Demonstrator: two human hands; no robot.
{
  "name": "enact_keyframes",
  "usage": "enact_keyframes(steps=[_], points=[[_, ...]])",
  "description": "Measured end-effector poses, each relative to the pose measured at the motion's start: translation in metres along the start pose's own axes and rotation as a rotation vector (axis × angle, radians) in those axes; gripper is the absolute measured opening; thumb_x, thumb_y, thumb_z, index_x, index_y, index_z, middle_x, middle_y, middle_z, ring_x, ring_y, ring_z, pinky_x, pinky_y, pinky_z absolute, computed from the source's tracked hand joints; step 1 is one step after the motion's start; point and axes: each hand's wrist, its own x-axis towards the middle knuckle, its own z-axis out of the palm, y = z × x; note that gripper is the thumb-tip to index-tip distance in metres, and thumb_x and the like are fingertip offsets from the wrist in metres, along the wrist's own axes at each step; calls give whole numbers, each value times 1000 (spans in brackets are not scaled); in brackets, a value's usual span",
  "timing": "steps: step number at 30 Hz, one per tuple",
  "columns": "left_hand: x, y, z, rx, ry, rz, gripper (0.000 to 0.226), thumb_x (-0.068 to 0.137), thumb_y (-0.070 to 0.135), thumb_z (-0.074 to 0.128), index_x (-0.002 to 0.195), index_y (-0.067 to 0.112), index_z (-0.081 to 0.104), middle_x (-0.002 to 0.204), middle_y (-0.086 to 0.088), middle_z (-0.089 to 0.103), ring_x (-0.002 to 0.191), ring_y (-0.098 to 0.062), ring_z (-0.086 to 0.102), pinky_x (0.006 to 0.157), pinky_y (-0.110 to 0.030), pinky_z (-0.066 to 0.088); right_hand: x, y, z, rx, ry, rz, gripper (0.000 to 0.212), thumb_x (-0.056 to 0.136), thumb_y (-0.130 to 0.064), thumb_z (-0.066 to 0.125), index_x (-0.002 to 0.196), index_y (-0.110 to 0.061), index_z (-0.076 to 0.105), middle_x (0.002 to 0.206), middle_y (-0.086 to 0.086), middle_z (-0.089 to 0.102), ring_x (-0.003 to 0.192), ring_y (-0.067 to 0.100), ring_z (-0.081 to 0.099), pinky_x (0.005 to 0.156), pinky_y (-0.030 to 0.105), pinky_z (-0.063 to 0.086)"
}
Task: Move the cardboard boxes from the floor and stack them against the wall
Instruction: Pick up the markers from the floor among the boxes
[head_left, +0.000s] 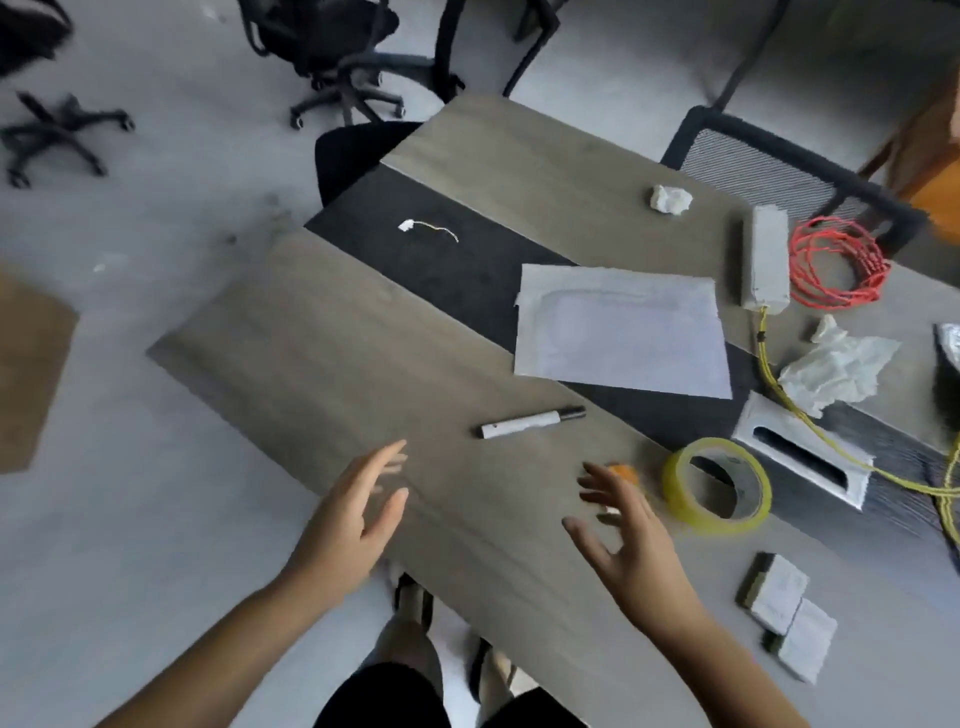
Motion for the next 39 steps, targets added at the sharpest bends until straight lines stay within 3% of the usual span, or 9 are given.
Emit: enact_keyframes(steps=[2, 4, 9, 14, 21, 25, 29, 34, 39], points=[[-51, 0, -6, -62, 117, -87, 40, 86, 39, 49, 119, 61, 43, 116, 30, 54, 108, 10, 53, 87, -3, 39, -15, -4, 9, 26, -102, -38, 62, 75, -76, 49, 128, -44, 41, 118, -24, 54, 113, -1, 53, 89, 11, 43], [-101, -2, -12, -88, 245, -185, 40, 80, 50, 46, 115, 70, 39, 115, 33, 54, 106, 9, 56, 86, -4, 41, -30, -8, 22, 54, -203, -71, 64, 72, -80, 47, 129, -50, 39, 117, -27, 54, 112, -3, 53, 88, 10, 43], [-211, -9, -14, -177, 541, -370, 44, 74, 52, 46, 116, 68, 41, 112, 26, 59, 101, 3, 60, 83, -7, 45, -61, -28, 71, 109, -394, -140, 60, 64, -85, 49, 119, -66, 36, 116, -26, 58, 104, -5, 58, 82, 8, 45], [-298, -33, -13, -207, 790, -488, 57, 88, 21, 59, 112, 70, 42, 107, 25, 61, 99, 1, 61, 82, -7, 46, -96, -64, 136, 111, -579, -200, 59, 57, -88, 51, 112, -73, 37, 117, -31, 56, 101, -4, 60, 81, 14, 49], [-432, -78, -70, -214, 1074, -597, 58, 79, 20, 52, 110, 68, 45, 106, 26, 62, 98, 2, 62, 82, -7, 46, -176, -140, 262, 67, -775, -331, 53, 67, -48, 65, 109, -70, 41, 114, -31, 57, 100, -4, 61, 80, 10, 48], [-510, -110, -103, -205, 1262, -691, 70, 89, 4, 57, 107, 70, 45, 106, 27, 62, 97, 5, 61, 81, -4, 44, -219, -175, 344, 58, -924, -421, 75, 81, -10, 70, 103, -74, 41, 111, -34, 57, 99, -5, 61, 78, 8, 47], [-549, -130, -121, -245, 1401, -755, 59, 80, 18, 54, 104, 71, 47, 103, 27, 63, 93, 5, 62, 78, -4, 45, -239, -214, 400, 28, -1001, -437, 78, 81, -4, 68, 100, -75, 43, 107, -33, 59, 97, -4, 62, 77, 9, 48], [-564, -173, -150, -272, 1437, -825, 54, 75, 25, 54, 104, 70, 49, 101, 26, 64, 92, 2, 63, 77, -6, 46, -244, -255, 470, 8, -1062, -443, 82, 81, 2, 66, 95, -76, 45, 103, -32, 61, 94, -3, 63, 74, 8, 48], [-557, -228, -221, -260, 1478, -862, 43, 71, 49, 48, 109, 69, 46, 105, 28, 62, 95, 2, 62, 79, -7, 46, -218, -310, 557, -24, -1131, -462, 75, 83, 0, 64, 96, -72, 46, 100, -32, 62, 91, -5, 63, 72, 6, 46]])
